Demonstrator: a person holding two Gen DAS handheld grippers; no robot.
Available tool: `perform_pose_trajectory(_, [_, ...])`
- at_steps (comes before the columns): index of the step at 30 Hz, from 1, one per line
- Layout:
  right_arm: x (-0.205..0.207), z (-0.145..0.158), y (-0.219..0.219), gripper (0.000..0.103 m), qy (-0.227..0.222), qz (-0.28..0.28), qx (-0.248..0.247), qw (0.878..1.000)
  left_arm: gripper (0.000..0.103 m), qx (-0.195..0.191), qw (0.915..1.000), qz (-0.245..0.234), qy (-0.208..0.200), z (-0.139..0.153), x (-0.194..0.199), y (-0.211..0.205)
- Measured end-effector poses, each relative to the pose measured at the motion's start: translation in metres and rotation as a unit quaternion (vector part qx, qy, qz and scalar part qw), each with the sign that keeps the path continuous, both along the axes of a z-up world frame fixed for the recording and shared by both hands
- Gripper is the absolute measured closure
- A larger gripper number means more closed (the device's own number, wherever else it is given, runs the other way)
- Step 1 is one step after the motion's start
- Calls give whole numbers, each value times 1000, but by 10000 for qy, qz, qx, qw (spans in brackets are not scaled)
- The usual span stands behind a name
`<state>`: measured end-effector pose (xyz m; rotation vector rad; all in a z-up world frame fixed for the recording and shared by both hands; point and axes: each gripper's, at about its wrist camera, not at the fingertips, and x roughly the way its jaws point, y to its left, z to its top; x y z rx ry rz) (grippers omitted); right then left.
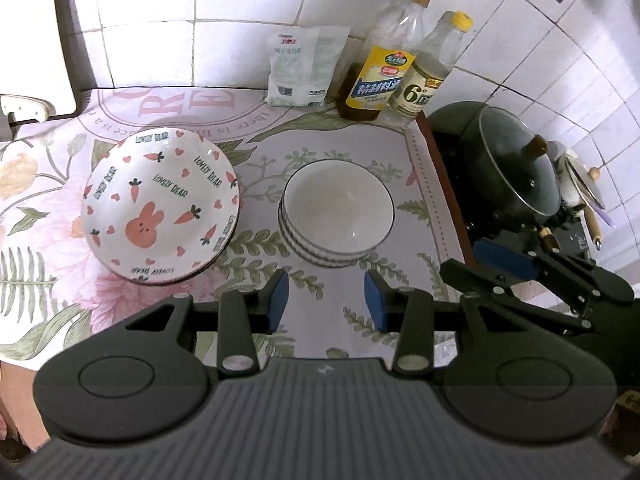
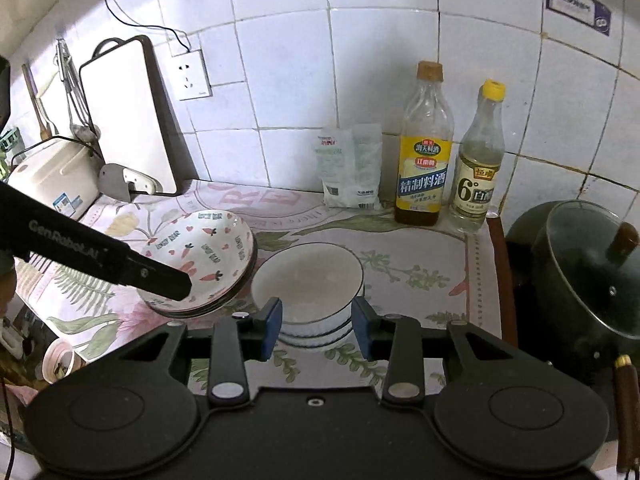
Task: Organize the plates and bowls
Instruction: 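Open both grippers and withdraw from the three stacked bowls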
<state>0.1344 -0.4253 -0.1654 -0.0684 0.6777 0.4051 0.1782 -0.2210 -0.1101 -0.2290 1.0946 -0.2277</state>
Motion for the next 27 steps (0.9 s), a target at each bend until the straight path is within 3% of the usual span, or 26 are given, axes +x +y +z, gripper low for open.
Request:
perform_pose_trajectory(12, [-57, -8, 7, 54, -283, -192, 190, 9992, 62, 189, 9979, -148, -604, 4, -54, 21])
perform_pose_trajectory(15, [-66, -13, 9, 53, -348, -277, 224, 9988, 62, 85, 9966, -158, -809, -1, -63, 27])
perform_pose_trajectory(20, [-70, -40, 6, 52, -407, -507, 308, 9974, 59, -267, 9931, -71, -1140, -25, -73, 39])
perform_pose_trajectory(27, [-65, -93, 10, 52, -513, -692, 152, 9962, 56, -660, 9893, 104, -1296, -77, -77, 46])
